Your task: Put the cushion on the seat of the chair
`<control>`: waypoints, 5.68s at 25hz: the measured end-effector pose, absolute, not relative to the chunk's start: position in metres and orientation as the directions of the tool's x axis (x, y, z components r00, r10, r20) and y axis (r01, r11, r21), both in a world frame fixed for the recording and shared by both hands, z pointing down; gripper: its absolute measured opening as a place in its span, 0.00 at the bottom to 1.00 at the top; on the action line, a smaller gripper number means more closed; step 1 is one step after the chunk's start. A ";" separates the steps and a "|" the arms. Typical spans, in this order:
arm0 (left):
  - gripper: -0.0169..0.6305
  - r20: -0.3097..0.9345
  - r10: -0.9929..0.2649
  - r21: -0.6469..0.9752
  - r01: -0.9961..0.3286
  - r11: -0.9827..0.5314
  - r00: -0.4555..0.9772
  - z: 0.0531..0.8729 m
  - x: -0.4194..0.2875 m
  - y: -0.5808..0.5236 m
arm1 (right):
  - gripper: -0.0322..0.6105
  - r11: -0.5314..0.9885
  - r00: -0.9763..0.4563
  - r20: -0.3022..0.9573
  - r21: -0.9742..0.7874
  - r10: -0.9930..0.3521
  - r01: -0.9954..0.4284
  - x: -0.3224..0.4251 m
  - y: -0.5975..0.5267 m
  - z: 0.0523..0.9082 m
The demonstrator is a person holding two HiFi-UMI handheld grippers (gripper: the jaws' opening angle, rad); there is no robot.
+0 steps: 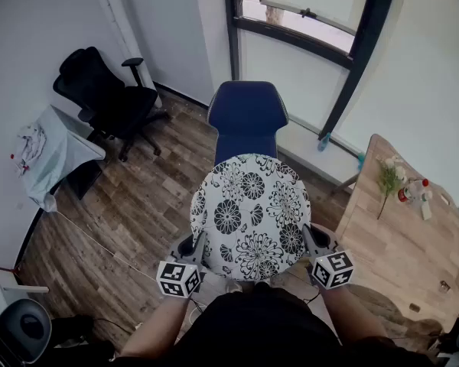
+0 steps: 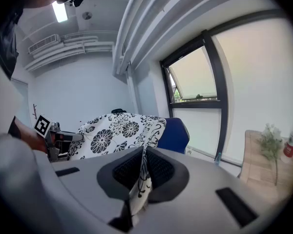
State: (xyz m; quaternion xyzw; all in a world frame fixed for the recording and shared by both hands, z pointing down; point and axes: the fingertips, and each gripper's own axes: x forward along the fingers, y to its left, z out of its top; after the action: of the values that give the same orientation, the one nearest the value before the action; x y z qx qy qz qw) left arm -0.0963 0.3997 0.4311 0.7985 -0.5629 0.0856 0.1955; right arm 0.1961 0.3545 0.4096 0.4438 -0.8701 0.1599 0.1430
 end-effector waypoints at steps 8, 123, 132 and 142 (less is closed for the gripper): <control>0.07 0.380 -0.854 0.186 -0.934 -0.305 0.354 0.429 -0.092 0.395 | 0.11 0.552 -0.570 0.397 -0.171 -0.719 -0.816 0.200 0.349 0.415; 0.07 0.762 -0.586 0.144 -0.955 -0.259 0.274 0.910 -0.165 -0.052 | 0.11 0.547 -0.538 0.713 -0.257 -0.449 -0.797 0.147 -0.056 0.866; 0.28 0.773 -0.575 0.196 -0.963 -0.187 0.269 0.938 -0.192 -0.057 | 0.11 0.340 -0.511 0.738 -0.390 -0.441 -0.856 0.160 -0.053 0.912; 0.37 0.769 -0.589 0.207 -0.968 -0.139 0.249 0.919 -0.231 -0.059 | 0.27 0.166 -0.451 0.735 -0.431 -0.505 -0.887 0.192 -0.054 0.917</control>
State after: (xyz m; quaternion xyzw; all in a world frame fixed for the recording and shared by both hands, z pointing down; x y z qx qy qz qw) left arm -0.2307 -0.0587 0.9194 0.7059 -0.5514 0.2673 0.3553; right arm 0.1923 -0.0537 0.9165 0.4759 -0.7315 0.4366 0.2186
